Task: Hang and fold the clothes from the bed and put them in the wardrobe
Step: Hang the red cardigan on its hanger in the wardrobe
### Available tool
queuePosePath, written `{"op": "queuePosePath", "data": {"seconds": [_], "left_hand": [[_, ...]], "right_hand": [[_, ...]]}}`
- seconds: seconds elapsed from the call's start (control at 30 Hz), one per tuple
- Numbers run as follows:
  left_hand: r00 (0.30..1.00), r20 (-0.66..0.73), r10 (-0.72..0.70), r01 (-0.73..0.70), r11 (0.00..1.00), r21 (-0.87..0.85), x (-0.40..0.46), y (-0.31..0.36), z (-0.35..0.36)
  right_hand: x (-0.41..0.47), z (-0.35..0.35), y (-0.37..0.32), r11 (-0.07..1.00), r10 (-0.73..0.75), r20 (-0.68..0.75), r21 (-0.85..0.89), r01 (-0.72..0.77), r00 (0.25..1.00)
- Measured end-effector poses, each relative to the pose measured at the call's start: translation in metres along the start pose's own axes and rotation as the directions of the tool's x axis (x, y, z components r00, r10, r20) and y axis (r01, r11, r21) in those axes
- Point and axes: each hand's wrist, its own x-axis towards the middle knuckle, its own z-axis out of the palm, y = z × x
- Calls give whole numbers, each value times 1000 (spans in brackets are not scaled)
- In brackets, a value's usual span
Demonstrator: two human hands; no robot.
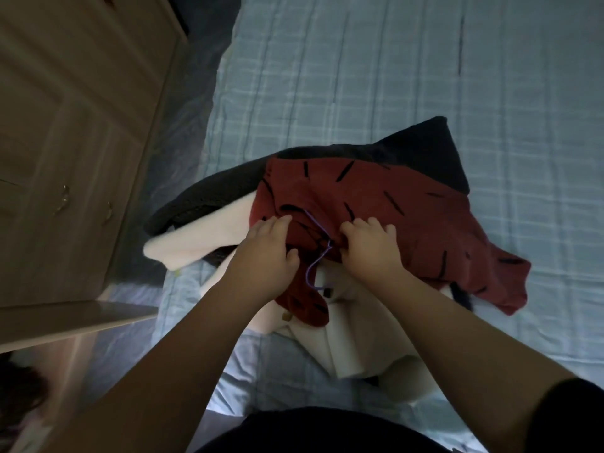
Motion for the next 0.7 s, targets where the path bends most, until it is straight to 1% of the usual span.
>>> {"op": "queuePosePath", "data": {"seconds": [0.1, 0.17, 0.2, 0.27, 0.33, 0.4, 0.47, 0.53, 0.6, 0.63, 0.7], "left_hand": [[999, -35, 13, -12, 1000, 21, -7, 5, -8], [998, -58, 23, -22, 1000, 15, -14, 8, -12], [997, -69, 30, -29, 999, 14, -19, 10, -14], [994, -102, 50, -48, 999, 14, -29, 14, -18], [990, -128, 61, -61, 998, 2, -41, 21, -25], [983, -167, 71, -74, 997, -10, -52, 33, -34], [972, -215, 99, -103, 995, -9, -62, 47, -47], [954, -268, 135, -140, 990, 1, -69, 64, -63], [925, -327, 196, -196, 980, 33, -75, 80, -81], [912, -350, 213, -212, 976, 43, -78, 89, -90], [895, -386, 224, -223, 974, 48, -86, 106, -108]], "right_hand": [[-14, -7, -1, 1000, 10, 81, -20, -9, 997], [-25, -12, 2, 1000, -10, 66, -5, 10, 998], [-32, -17, 3, 1000, -31, 25, 8, 30, 999], [-42, -32, 7, 997, -68, -108, 17, 71, 992], [-52, -52, 14, 993, -94, -247, 49, 109, 964], [-64, -75, 21, 980, -86, -350, 138, 142, 933], [-75, -100, 29, 957, -64, -409, 233, 172, 910], [-82, -130, 38, 945, -66, -396, 269, 184, 916], [-85, -162, 47, 927, -98, -313, 317, 201, 945], [-88, -178, 50, 908, -110, -295, 357, 217, 949], [-97, -212, 56, 874, -117, -300, 421, 241, 947]]}}
